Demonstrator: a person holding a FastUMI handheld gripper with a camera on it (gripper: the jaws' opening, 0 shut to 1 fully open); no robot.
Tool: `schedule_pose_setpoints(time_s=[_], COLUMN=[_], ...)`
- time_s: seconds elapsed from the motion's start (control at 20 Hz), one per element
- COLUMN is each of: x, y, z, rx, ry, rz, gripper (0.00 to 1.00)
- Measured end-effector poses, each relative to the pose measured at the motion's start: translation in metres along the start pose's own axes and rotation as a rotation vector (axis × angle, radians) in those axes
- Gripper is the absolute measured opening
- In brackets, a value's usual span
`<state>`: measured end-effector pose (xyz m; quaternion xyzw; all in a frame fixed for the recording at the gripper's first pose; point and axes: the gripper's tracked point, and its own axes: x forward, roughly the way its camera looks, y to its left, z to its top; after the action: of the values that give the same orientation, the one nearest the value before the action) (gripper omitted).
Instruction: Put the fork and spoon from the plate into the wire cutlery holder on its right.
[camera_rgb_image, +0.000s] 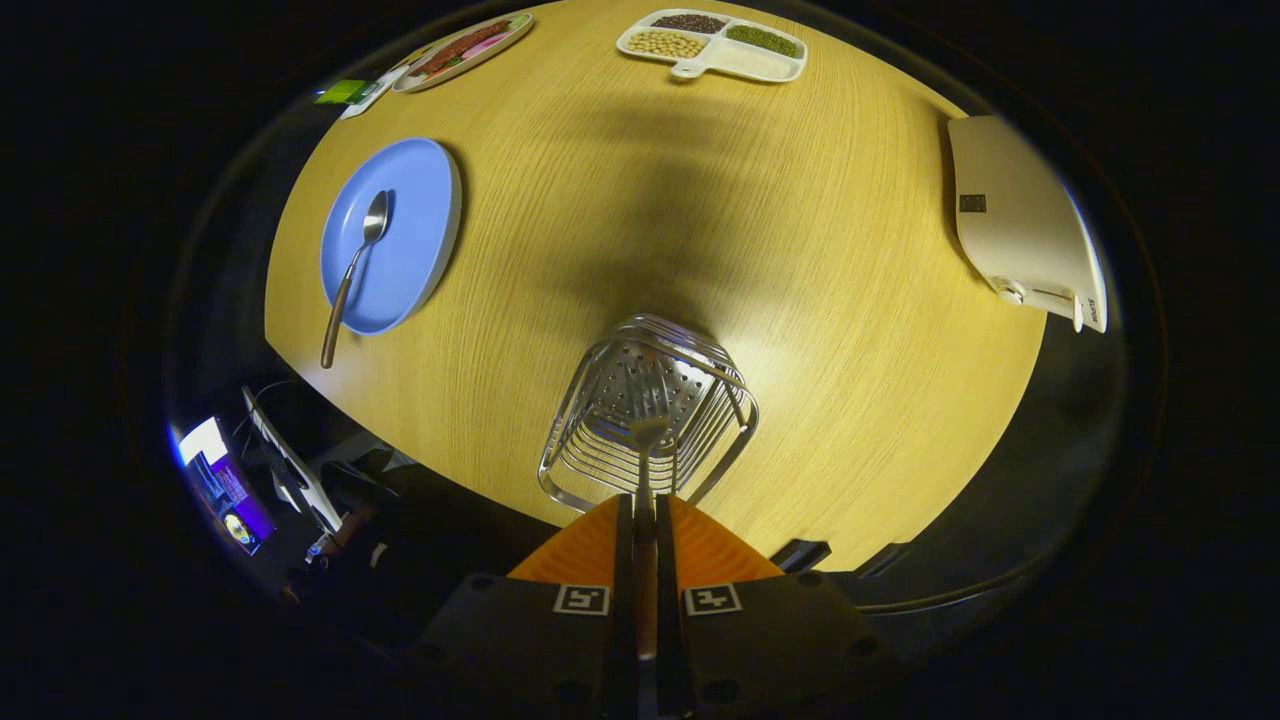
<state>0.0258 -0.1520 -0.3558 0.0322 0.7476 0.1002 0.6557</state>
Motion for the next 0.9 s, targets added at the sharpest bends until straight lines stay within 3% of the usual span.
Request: schedule_pose_setpoints(time_s=[0.2, 0.5, 0.55, 0.65, 0.75, 0.85, 0.9], x=[-0.01, -0.054, -0.062, -0.077, -0.09, -0.097, -0.098], y=[0.001, 0.006, 0.015, 0.04, 0.069, 0.101, 0.117], z=[0.011, 0.03, 0.033, 0.038, 0.041, 0.045, 0.048], rx=[-0.009, -0.016, -0.012, -0.012, -0.006, -0.005, -0.004], ry=[-0.115, -0.386, -0.427, -0.502, -0.551, -0.594, -0.61], rz=[0.01, -0.026, -0.01, 0.036, 0.103, 0.164, 0.187], gripper=[0.23, 0.22, 0.23, 0.32, 0.33, 0.47, 0.49])
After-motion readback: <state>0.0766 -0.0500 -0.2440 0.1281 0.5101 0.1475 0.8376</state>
